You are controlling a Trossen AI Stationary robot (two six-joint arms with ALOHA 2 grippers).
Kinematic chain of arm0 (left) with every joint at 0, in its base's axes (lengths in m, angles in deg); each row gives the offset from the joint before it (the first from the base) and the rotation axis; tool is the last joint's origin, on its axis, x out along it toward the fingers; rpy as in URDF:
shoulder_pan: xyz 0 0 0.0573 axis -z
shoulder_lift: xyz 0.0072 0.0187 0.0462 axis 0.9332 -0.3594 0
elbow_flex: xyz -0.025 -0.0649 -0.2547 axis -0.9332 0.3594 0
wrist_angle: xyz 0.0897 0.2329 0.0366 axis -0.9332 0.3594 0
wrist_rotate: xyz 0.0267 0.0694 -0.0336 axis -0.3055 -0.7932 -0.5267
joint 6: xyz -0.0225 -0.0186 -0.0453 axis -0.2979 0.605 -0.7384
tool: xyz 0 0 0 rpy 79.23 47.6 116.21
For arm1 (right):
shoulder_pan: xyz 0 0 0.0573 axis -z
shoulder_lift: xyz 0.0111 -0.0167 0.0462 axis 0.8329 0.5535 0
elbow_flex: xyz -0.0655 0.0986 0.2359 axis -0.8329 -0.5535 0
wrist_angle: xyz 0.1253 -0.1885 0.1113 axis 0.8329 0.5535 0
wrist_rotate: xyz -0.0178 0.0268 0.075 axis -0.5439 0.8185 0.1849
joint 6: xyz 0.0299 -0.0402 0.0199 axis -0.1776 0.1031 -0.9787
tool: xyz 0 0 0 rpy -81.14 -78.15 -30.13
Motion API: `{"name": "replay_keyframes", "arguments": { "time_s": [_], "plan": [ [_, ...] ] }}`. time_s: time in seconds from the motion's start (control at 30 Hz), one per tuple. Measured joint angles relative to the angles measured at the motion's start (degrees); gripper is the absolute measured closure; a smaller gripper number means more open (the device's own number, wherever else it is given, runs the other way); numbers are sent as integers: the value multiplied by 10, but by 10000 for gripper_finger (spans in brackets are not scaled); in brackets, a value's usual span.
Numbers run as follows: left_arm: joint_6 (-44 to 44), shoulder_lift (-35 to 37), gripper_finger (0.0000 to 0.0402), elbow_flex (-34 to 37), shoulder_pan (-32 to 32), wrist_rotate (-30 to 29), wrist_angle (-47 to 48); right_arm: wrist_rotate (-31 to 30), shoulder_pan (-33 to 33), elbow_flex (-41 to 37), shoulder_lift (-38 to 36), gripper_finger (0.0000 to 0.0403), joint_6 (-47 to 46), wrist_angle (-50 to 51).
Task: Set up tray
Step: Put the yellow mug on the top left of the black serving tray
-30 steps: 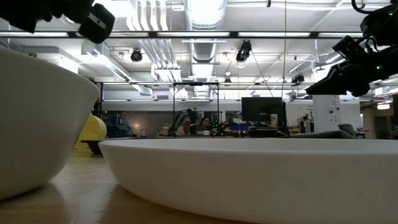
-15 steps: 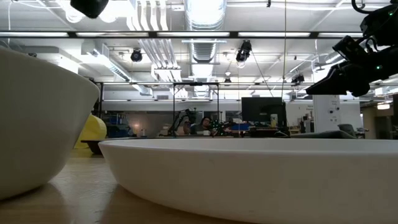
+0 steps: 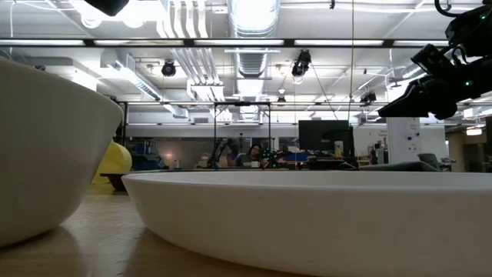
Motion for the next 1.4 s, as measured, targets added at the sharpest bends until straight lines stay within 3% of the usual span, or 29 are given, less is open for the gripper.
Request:
{"name": "replay_keyframes", "arguments": {
  "time_s": [0.27, 0.47, 0.73, 0.93, 1.17, 1.4],
  "plan": [
    [-2, -31, 311, -51, 36, -78, 62, 0, 0, 0, 0, 280, 0, 0],
    [-21, -113, 311, -144, 90, -218, 176, 0, 0, 0, 0, 280, 0, 0],
    [-118, -259, 311, -296, 133, -383, 407, 0, 0, 0, 0, 280, 0, 0],
    [-242, -366, 311, -395, 134, -437, 618, 0, 0, 0, 0, 280, 0, 0],
    [-497, -464, 311, -458, 134, -459, 895, 0, 0, 0, 0, 280, 0, 0],
    [-498, -458, 311, -417, 130, -452, 891, 0, 0, 0, 0, 280, 0, 0]
  ]
}}
